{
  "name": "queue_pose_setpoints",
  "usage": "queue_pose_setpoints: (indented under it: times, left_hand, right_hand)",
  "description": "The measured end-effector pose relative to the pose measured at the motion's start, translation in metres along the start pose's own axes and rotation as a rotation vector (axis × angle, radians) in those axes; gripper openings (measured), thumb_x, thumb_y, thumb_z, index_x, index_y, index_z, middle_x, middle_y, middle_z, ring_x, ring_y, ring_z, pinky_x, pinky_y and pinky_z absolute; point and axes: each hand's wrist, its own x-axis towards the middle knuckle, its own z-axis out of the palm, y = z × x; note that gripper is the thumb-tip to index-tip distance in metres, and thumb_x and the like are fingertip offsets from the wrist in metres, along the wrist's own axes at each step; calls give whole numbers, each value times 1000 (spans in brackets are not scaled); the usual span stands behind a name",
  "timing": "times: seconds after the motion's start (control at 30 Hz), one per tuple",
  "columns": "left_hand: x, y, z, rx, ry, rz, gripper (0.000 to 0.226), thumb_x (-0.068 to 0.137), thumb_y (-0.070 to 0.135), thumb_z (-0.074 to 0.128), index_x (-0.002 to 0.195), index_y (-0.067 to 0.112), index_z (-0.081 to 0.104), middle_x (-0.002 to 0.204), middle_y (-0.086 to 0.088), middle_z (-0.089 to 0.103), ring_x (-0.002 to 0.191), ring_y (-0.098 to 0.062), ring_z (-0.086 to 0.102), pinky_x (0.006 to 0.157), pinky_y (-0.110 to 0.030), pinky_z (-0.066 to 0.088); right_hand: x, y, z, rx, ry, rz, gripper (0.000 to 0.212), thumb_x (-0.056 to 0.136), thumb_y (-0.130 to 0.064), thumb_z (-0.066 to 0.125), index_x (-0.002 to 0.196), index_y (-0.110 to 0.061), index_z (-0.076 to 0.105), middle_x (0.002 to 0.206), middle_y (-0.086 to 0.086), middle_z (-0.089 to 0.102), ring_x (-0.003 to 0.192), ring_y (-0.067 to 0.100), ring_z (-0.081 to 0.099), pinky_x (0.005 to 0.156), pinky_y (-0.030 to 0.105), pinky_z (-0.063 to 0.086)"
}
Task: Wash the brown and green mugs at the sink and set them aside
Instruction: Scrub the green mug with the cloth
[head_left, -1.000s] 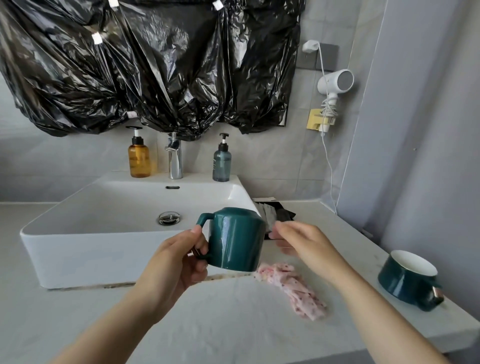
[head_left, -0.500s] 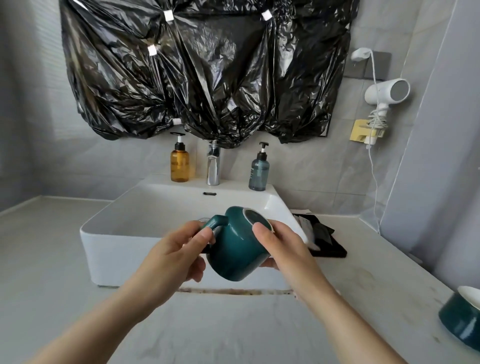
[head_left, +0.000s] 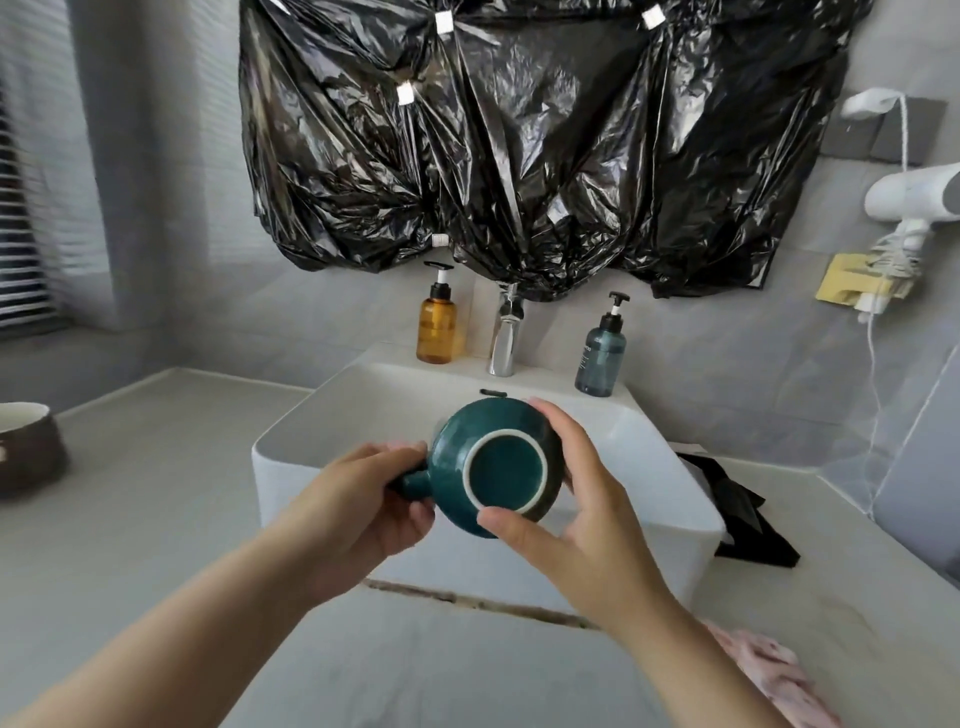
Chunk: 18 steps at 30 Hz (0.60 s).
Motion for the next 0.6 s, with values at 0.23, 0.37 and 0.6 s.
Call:
queue_pose_setpoints:
  times: [0.23,0.37,0.6]
  left_hand:
    - [1,28,-52,97,224,302,19,101,9,45,87,11,57,52,1,44,49,-11,38,50,-23,32]
    - [-15,41,-92,186,317,465,14,100,8,48,93,15,59,57,6,47,54,-9,41,57,-23,34]
    - [-36,66,-189,258,548,649,17,98,4,53,93,18,62,79,2,57,67,-10,48,66,-26,37]
  right_hand:
    - [30,-11,47,345,-189,113,51,89,-49,62,136,-38,48,136,-29,53,127,-10,46,106,19,42]
    - [61,-23,91,376,-157,216,43,84,-51,56,124,-37,56,130,-17,59,114,-2,59,98,23,51]
    - [96,-52,170,333,-274,197,25,94,-36,60,118,-33,61,113,-11,68,107,6,64,98,39,52]
